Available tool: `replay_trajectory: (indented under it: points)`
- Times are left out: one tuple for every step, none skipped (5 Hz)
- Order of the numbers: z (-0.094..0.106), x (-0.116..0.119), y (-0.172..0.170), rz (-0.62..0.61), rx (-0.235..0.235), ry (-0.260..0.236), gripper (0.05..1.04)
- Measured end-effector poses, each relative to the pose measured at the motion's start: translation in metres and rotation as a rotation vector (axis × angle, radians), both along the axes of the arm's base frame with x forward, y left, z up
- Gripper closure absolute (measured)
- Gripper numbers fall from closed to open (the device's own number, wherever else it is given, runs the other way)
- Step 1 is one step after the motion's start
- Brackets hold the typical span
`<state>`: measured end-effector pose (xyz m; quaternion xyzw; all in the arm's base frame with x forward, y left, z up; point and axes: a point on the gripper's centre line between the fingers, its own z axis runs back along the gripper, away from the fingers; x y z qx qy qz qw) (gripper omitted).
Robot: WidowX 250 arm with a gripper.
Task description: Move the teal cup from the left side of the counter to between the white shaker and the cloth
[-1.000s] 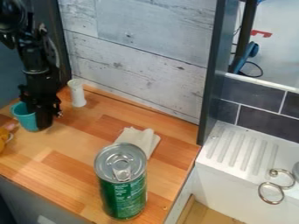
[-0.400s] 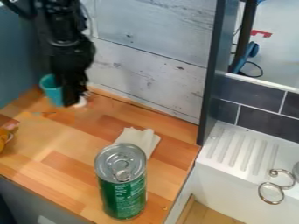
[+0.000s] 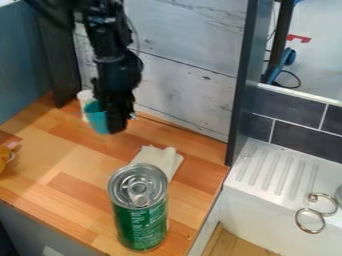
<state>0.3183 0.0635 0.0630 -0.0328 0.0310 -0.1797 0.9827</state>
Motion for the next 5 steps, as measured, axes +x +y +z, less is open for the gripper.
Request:
replay_trajectory:
  points:
    - [-0.024,0.004,-0.001,0.018,0.003,0.05,0.966]
    - [-0.04,0.012,0.005,0.045,0.031,0.072,0.966]
    - [-0.044,0.019,0.012,0.07,0.07,0.076,0.966]
    - [-0.045,0.022,0.015,0.073,0.087,0.081,0.966]
    - [-0.046,0.022,0.015,0.057,0.077,0.091,0.933]
